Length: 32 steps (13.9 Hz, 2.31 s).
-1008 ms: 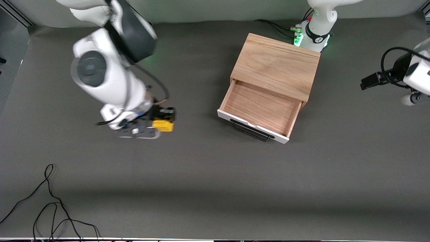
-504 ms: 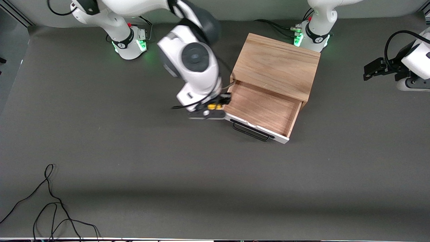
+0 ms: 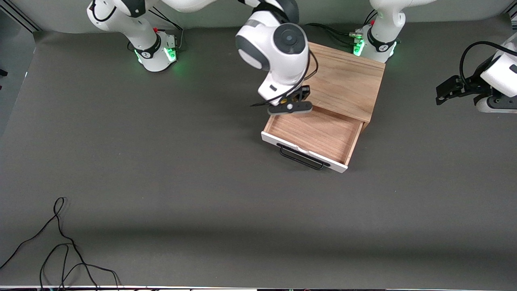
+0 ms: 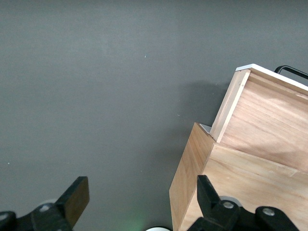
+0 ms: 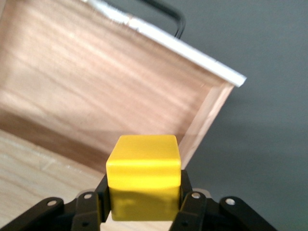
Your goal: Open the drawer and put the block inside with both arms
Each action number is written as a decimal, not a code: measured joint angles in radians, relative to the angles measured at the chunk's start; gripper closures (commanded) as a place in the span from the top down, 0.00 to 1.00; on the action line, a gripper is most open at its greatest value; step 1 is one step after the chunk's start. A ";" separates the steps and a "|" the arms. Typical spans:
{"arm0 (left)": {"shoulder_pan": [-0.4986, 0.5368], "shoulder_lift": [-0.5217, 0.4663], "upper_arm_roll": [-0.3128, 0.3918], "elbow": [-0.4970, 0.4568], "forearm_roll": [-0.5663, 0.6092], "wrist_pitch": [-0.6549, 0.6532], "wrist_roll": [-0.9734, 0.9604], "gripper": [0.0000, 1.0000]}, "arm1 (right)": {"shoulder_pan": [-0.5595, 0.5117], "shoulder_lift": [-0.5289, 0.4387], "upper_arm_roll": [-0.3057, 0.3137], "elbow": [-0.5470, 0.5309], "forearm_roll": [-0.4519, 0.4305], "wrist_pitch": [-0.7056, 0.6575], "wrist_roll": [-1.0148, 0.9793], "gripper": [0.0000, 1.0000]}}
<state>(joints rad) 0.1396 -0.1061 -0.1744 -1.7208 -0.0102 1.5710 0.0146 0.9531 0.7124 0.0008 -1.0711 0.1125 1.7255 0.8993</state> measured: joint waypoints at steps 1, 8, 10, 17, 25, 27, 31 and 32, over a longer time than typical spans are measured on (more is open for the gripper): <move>-0.001 0.003 -0.002 0.002 -0.001 0.005 0.000 1.00 | 0.015 0.022 -0.002 0.000 -0.011 0.014 0.014 0.00; -0.004 0.068 -0.001 0.071 -0.002 0.010 0.000 1.00 | 0.017 0.155 -0.020 0.009 -0.036 0.177 0.026 0.00; -0.074 0.077 0.063 0.075 -0.003 0.010 -0.004 1.00 | 0.015 0.159 -0.020 0.011 -0.036 0.183 0.026 0.32; -0.233 0.082 0.225 0.089 -0.003 0.010 -0.005 1.00 | 0.013 0.169 -0.040 0.015 -0.044 0.196 0.026 0.86; -0.201 0.082 0.203 0.093 -0.003 0.009 -0.006 1.00 | -0.100 -0.008 -0.051 0.073 -0.035 0.009 0.023 1.00; -0.199 0.084 0.201 0.093 -0.002 0.007 -0.006 1.00 | -0.164 -0.104 -0.052 0.078 -0.035 -0.091 -0.021 1.00; -0.195 0.084 0.200 0.093 -0.001 0.008 -0.006 1.00 | -0.359 -0.289 -0.064 0.077 -0.037 -0.263 -0.219 1.00; -0.194 0.084 0.200 0.093 -0.001 0.008 -0.006 1.00 | -0.411 -0.321 -0.075 0.076 -0.037 -0.300 -0.292 1.00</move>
<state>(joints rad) -0.0548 -0.0219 0.0251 -1.6278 -0.0110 1.5785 0.0088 0.5416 0.3912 -0.0746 -0.9952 0.0757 1.4254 0.6068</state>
